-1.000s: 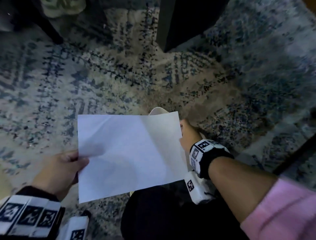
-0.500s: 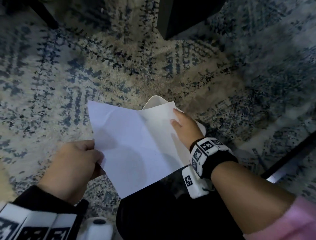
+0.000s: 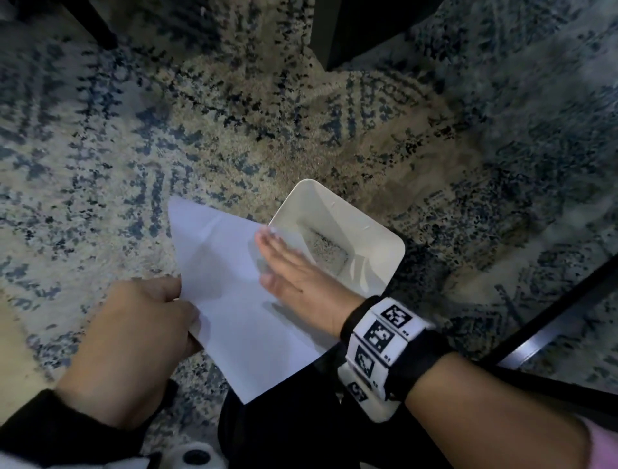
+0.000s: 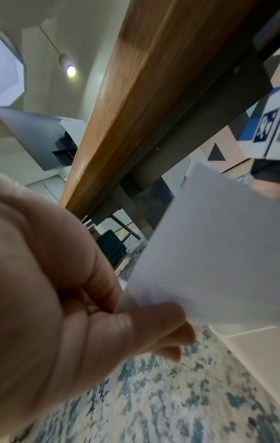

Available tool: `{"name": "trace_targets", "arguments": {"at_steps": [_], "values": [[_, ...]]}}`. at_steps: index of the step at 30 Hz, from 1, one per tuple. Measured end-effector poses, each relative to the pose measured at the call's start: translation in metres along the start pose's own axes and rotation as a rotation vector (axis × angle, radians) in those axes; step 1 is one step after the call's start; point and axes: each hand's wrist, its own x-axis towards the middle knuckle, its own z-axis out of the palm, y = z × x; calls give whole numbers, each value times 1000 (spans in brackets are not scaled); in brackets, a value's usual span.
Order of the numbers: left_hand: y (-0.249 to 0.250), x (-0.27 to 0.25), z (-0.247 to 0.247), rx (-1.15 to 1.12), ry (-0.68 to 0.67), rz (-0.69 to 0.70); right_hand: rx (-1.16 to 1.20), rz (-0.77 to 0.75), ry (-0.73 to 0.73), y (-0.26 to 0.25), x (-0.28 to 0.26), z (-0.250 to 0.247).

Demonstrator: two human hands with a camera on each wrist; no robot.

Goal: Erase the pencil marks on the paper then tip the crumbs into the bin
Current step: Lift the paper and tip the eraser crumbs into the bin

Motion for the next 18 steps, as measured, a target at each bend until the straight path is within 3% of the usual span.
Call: {"name": "trace_targets", "arguments": {"at_steps": [4,8,10,15,17,18], "values": [[1,6,14,-64,4,24,87,7,-97,-4,0,27],[1,6,14,-104,2,30,19,462,-94,52,4,16],[-1,6,14,-92,10,25,-33,541,-39,64,4,2],[1,15,26,-139,18,6,133,154,-11,18,4,6],[4,16,26,-184,8,1,140,90,-71,13,7,22],[5,15,24,-187,11,3,142,134,-91,22,9,26]]}}
